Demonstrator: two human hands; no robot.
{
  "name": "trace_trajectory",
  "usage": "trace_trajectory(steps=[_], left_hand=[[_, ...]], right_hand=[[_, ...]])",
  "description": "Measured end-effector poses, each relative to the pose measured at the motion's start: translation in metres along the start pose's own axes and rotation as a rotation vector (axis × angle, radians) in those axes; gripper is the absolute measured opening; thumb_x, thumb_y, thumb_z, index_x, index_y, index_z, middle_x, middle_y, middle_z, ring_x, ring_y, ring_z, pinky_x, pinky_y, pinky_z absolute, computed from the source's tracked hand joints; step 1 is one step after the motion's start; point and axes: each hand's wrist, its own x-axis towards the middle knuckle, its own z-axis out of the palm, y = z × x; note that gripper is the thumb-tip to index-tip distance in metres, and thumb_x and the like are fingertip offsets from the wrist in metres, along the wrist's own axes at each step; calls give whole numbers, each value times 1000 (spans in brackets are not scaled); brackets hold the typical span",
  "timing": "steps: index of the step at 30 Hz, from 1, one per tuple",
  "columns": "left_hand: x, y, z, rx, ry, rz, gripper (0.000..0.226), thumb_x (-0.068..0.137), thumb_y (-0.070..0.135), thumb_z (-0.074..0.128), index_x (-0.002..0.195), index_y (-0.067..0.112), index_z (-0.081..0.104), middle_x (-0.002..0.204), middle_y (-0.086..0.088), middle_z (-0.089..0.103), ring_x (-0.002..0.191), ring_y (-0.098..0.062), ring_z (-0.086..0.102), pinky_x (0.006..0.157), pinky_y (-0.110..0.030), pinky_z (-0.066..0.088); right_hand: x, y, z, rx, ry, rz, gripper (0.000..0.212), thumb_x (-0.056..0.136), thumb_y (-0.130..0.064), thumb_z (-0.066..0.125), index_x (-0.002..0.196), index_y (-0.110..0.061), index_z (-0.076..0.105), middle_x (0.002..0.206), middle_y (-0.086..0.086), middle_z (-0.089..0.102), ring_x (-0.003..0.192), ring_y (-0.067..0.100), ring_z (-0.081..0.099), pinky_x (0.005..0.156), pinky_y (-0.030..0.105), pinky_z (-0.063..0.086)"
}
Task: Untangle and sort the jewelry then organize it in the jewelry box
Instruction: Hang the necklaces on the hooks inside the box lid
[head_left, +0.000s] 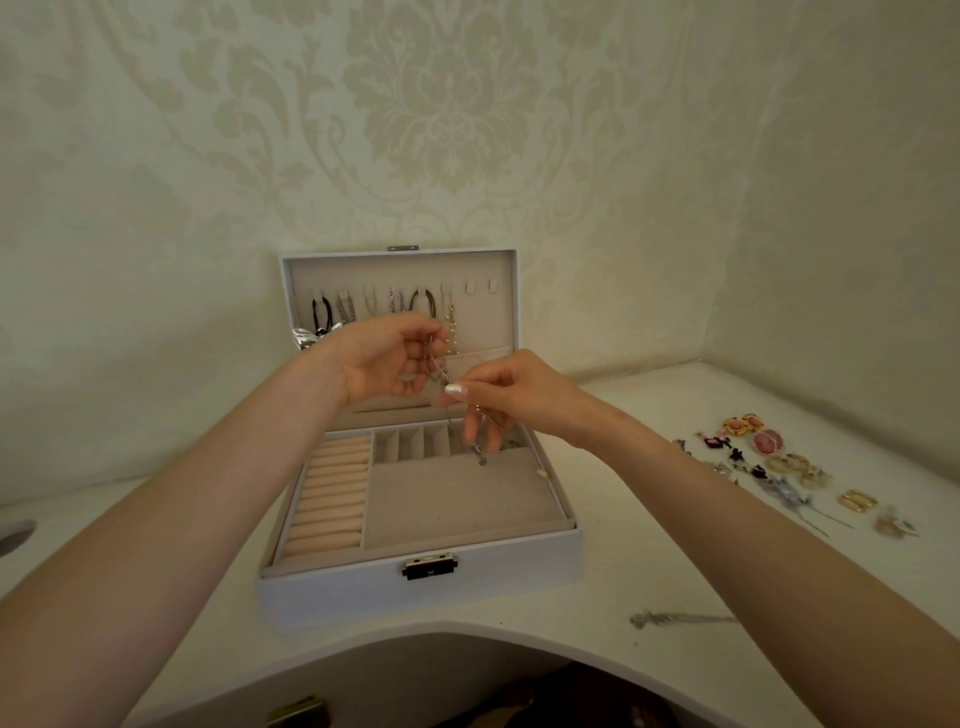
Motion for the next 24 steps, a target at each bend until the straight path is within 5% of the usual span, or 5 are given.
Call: trace_trajectory(steps=[4,9,16,24], left_hand=[[-1,2,1,91,-16,51,23,96,27,48,87,14,64,47,11,36,48,-4,41,59,-22,30],[-3,4,4,236,-20,151,30,96,37,48,74,19,56,47,10,35,48,-6,41,62,-24,34],[-3,5,-6,312,-16,247,33,96,34,48,67,19,53,51,9,47,57,-10,45,66,-26,35],[0,4,-12,315,-18,255,32,96,33,49,67,20,55,54,8,49,57,-10,47,70,-28,37]], right_hand=[[4,8,5,66,231,39,4,93,-9,59,90,-6,60,81,12,64,45,20,63,45,30,52],[8,9,10,346,169,157,41,85,4,65,120,-5,47,106,16,61,54,23,66,52,31,57],[11,16,13,413,197,134,13,86,-3,66,95,-7,58,66,11,65,51,16,61,49,23,52],[10,23,5,380,258,117,7,86,-7,68,89,-8,62,54,7,62,40,13,53,40,21,43]])
